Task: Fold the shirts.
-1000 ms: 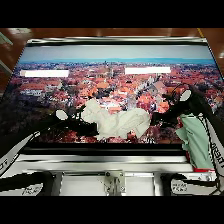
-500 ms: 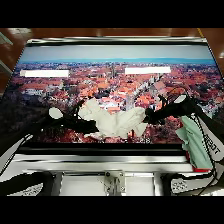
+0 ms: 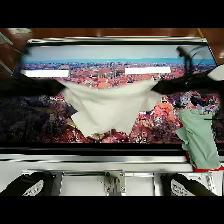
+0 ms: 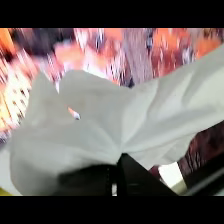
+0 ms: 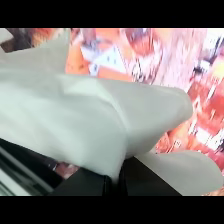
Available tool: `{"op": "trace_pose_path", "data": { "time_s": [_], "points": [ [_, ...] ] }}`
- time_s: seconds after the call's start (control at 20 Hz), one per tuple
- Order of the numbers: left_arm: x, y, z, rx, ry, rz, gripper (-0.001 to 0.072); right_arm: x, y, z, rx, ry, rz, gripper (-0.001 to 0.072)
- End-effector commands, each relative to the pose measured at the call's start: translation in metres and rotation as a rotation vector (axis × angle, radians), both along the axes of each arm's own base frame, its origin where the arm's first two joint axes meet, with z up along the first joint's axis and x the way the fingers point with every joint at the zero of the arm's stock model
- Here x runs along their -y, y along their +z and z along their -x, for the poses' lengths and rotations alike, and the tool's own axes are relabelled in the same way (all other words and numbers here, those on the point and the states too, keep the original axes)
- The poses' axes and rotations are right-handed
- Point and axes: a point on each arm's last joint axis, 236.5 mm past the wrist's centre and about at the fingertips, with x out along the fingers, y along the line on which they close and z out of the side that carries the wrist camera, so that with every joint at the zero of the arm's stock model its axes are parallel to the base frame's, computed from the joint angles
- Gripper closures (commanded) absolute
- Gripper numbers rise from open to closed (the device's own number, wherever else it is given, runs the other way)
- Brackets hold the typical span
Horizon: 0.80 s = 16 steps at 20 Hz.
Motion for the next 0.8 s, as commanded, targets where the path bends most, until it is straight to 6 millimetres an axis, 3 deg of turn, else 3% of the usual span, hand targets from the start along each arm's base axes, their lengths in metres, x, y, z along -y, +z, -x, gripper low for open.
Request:
{"op": "trace_pose_path", "data": {
  "time_s": [0.0,0.05,0.15,0.25,0.35,0.5,0.6,0.75],
  "points": [
    [-0.061,0.191,0.044,0.475,0.153,-0.059,0.0667,0.015,0.162,0.035,0.443,-0.031,0.125,0.064],
    [-0.071,0.235,0.067,0.588,0.189,-0.056,0.0666,0.021,0.195,0.052,0.528,-0.065,0.153,0.064],
    [-0.081,0.288,0.11,0.724,0.243,-0.043,0.0666,0.033,0.237,0.084,0.626,-0.135,0.195,0.064],
    [-0.081,0.301,0.139,0.761,0.246,-0.062,0.0666,0.039,0.265,0.117,0.694,-0.187,0.202,0.064],
    [-0.081,0.29,0.152,0.727,0.237,-0.098,0.0666,0.041,0.274,0.14,0.715,-0.207,0.21,0.064],
    [-0.092,0.256,0.15,0.605,0.245,-0.185,0.0666,0.049,0.251,0.156,0.613,-0.211,0.257,0.064],
    [-0.103,0.231,0.144,0.518,0.263,-0.236,0.0666,0.061,0.22,0.157,0.478,-0.216,0.314,0.064],
    [-0.117,0.186,0.128,0.374,0.282,-0.292,0.0666,0.07,0.158,0.159,0.155,-0.19,0.355,0.064]
  ]
}}
